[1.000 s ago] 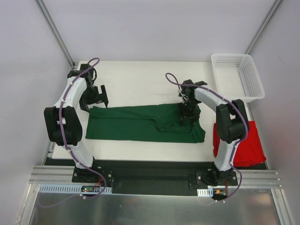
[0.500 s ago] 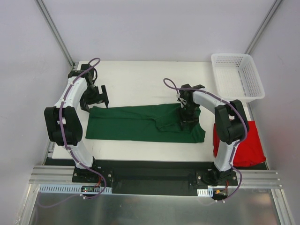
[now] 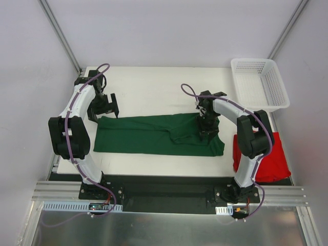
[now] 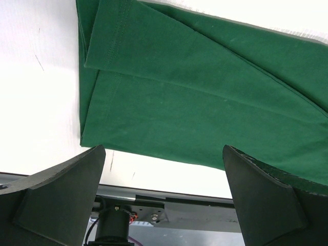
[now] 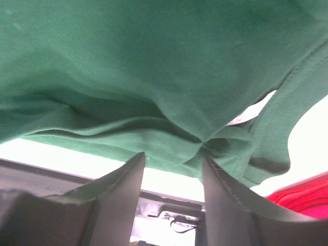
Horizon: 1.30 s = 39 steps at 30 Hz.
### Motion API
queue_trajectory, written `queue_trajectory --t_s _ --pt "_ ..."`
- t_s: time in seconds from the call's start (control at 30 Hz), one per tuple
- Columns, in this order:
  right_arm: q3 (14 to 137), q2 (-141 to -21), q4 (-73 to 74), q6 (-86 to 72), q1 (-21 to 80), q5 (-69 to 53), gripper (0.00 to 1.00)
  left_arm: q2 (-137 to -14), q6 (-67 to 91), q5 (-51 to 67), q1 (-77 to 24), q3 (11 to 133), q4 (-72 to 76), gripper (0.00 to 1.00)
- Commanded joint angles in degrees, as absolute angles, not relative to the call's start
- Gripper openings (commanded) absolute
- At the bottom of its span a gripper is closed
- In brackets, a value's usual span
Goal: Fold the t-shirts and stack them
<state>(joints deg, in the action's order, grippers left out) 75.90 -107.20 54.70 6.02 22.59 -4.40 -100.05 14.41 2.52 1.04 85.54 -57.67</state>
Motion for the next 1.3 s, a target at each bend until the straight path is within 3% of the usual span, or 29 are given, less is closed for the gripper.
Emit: queue_trajectory --t_s 0.0,0.13,0.33,0.63,0.93,1.27 --pt "75.3 -105.4 55.1 6.1 22.4 -5.4 0.45 -97.3 14.9 2.1 0.4 85.2 -58.4 0.99" --pt "75.6 -105.4 55.1 6.2 22.4 -6.0 0.31 -97.4 15.0 2.2 0.4 85.1 -58.4 0.99" --pt "75.9 -105.4 55.4 6.6 22.3 -5.5 0.27 -97.7 15.1 2.4 0.3 85.4 -58.4 0.99" --pt "76.4 -105.8 55.5 6.8 20.3 -4.4 0.40 -98.1 15.0 2.4 0.3 85.3 -58.4 0.99" --pt "76.4 -107.2 54.9 6.7 20.0 -6.4 0.39 -98.6 14.7 2.2 0.2 86.2 -58.4 0.99" --pt "75.6 -107.1 54.4 6.9 20.0 -8.1 0.30 -99.0 14.8 2.3 0.2 86.6 -58.5 0.99"
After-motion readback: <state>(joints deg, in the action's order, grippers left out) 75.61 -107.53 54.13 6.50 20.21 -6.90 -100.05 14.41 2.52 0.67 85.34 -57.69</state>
